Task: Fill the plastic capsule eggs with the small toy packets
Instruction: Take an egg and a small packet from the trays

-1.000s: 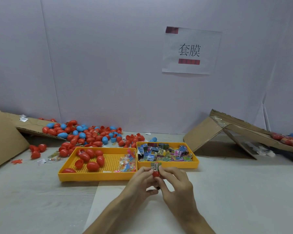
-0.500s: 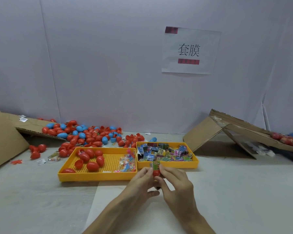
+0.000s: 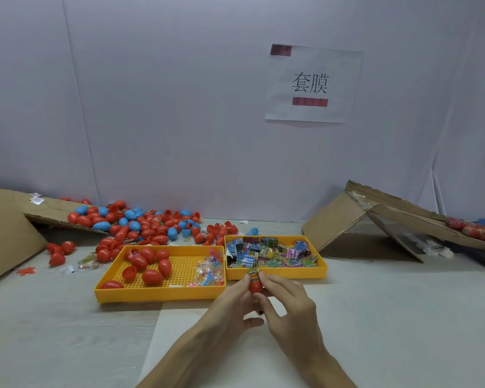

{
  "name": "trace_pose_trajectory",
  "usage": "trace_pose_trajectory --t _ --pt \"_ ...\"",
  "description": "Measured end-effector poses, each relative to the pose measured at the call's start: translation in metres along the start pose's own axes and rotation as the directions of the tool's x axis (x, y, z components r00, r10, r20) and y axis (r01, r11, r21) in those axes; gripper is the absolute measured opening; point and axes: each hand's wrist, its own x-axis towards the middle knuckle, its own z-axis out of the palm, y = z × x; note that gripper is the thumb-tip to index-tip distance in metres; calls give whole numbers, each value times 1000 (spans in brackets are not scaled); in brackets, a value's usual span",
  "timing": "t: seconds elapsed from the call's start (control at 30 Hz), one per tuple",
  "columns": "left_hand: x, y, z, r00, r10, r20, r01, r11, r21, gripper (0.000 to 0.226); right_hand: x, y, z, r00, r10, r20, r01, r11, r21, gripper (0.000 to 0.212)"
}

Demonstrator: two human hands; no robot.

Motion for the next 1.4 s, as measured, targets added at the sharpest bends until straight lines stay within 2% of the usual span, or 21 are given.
trace_pose_trajectory --t 0.17,0.37,0.47,0.57,0.7,0.77,0.83,0.9,0.93,1.0,1.03,1.1,1.2,1.4 --pt "0 -3 -1 1000 15 5 -14 1000 -16 48 1 3 -1 998 -48 -49 47 999 -21 31" --pt "2 1 -3 999 33 22 -33 999 9 41 4 -3 -3 998 47 -29 -44 996 72 47" --pt "1 3 -4 999 38 31 -38 999 -7 37 4 0 -3 999 28 -22 -28 1000 11 44" --pt "2 2 -7 999 32 -42 -35 996 -78 46 3 3 -3 998 -37 -51 33 997 -67 41" --pt "2 6 -11 984 110 -137 -127 985 -121 26 3 2 -3 995 -104 10 104 995 -13 49" --pt "2 8 -14 975 147 -165 -166 980 -107 28 4 -1 -2 999 -8 42 3 994 112 51" --pt "3 8 -17 966 168 -197 -192 975 -108 34 7 0 -3 967 235 98 -254 917 307 44" --pt "4 7 -18 961 181 -208 -205 974 -100 34 12 5 -6 867 438 239 -497 724 478 26" --pt "4 6 -18 960 185 -211 -208 974 -88 33 14 7 -7 817 479 320 -572 613 544 21" --pt "5 4 -18 958 200 -205 -215 975 -54 34 17 8 -8 766 493 413 -632 459 625 24" --pt "6 4 -17 959 208 -195 -219 975 -41 34 17 7 -8 759 495 423 -636 427 643 24" --pt "5 3 -17 958 221 -182 -229 973 -26 35 18 4 -8 761 503 409 -632 433 643 23" --pt "5 3 -17 958 233 -166 -238 971 -10 33 16 6 -7 778 498 383 -619 506 600 19" --pt "6 2 -19 950 260 -173 -257 966 40 26 16 6 -9 770 494 403 -630 491 601 27"
